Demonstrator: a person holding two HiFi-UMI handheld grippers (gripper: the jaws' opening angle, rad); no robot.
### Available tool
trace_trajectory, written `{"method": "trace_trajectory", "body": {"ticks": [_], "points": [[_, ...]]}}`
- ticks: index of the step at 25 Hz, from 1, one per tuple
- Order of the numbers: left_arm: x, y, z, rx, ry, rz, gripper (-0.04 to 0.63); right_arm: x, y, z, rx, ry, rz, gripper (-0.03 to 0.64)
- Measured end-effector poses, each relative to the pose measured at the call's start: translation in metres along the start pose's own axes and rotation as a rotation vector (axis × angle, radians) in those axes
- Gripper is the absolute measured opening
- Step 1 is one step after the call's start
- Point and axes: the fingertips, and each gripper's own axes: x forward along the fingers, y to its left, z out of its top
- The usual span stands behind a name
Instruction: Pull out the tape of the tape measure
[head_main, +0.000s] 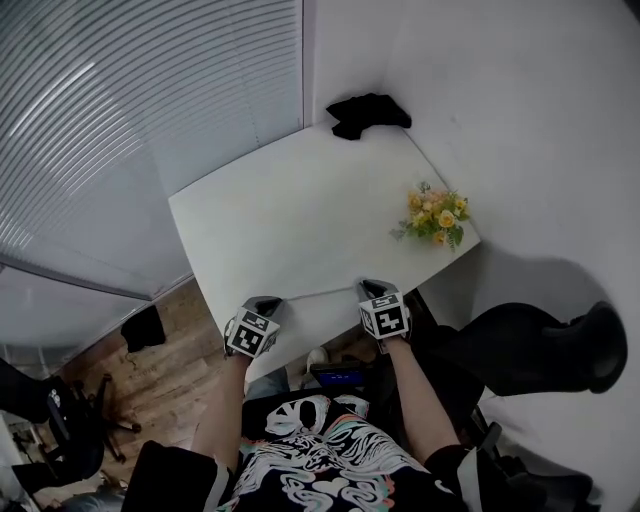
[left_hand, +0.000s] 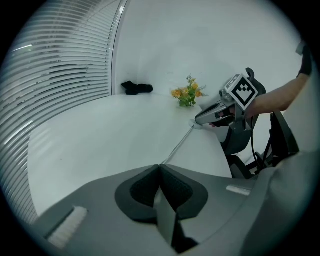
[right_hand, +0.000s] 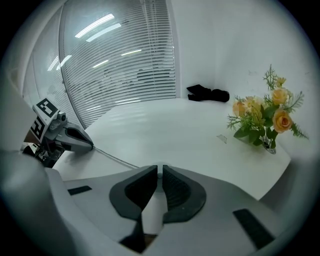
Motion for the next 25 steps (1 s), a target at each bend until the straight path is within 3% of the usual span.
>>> {"method": "trace_trajectory", "body": {"ticks": [25], "points": [[-0.024, 0.027, -0.020, -0.056, -0.011, 0.075, 0.006, -0.001, 0.002, -0.001, -0.007, 0.022, -0.014, 0.037]]}}
